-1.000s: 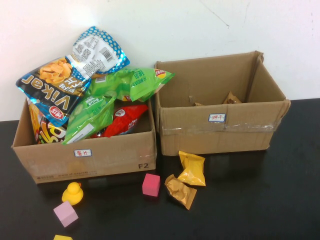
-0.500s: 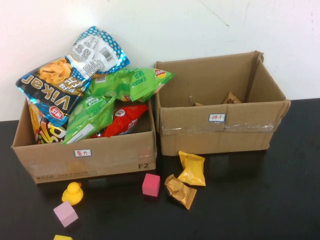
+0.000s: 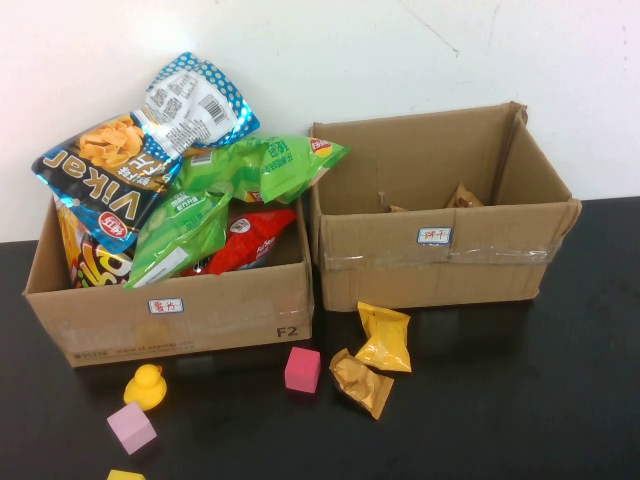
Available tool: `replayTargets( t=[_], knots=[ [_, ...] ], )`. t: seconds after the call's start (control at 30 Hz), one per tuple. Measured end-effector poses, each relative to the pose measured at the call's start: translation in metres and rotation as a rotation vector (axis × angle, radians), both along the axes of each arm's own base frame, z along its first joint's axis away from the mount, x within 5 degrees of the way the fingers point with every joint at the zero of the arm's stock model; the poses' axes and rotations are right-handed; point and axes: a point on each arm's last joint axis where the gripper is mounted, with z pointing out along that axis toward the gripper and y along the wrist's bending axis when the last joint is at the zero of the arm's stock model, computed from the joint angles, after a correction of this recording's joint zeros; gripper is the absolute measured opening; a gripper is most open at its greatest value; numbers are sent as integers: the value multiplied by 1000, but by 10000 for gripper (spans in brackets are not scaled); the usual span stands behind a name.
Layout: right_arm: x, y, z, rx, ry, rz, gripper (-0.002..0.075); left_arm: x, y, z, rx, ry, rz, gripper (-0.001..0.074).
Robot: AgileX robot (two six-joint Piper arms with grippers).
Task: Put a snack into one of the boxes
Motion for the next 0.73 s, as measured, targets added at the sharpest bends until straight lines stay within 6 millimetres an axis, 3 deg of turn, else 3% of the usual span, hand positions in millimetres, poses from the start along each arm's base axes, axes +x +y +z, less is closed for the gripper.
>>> replayTargets(
  t=[0.73],
  knots=[
    [0,0,0,0,0,0,0,0,0,0,7,0,-2,-1]
  ],
)
